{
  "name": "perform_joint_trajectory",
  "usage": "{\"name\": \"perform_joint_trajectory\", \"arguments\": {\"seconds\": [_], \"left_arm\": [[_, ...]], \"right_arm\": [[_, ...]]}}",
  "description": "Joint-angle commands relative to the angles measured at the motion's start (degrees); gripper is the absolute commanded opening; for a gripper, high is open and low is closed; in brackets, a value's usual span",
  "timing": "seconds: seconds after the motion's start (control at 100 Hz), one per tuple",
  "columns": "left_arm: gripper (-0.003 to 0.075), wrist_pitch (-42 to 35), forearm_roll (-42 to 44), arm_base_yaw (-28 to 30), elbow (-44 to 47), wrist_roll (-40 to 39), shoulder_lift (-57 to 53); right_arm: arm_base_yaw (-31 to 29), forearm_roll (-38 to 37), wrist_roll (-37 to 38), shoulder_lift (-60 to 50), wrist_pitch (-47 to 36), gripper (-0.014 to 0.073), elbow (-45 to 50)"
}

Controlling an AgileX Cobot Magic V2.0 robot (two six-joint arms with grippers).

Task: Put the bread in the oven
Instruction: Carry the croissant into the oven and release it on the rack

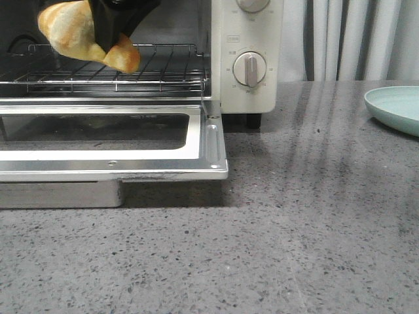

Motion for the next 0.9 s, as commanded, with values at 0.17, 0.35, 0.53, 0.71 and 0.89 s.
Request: {"name": "perform_joint_trajectory", "arguments": {"seconds": [0.17, 0.35, 0.53, 0.71, 0.89], "left_arm": [[-0.0021, -4.54, -1.04, 0.13, -1.82, -0.05, 0.43], [-0.0021, -4.54, -1.04, 0.13, -1.82, -0.05, 0.43], [-0.0021, -4.54, -1.04, 0.13, -1.82, -0.05, 0.43], [-0.0021, -4.54, -0.93, 0.13, -1.82, -0.05, 0.43], [-0.0021, -4.54, 1.65, 0.13, -1.82, -0.05, 0.43]], "right_arm": [[-0.35, -9.74, 0.00, -1.33, -4.60, -0.0069, -2.19], [-0.35, -10.93, 0.00, -1.33, -8.83, -0.0008, -2.19], [-0.35, -11.04, 0.00, -1.33, -10.88, 0.0416, -2.19], [0.03, -12.39, 0.00, -1.82, -11.12, 0.0504, -2.19], [2.62, -12.85, 0.00, -4.94, -11.37, 0.0360, -2.19]]}}
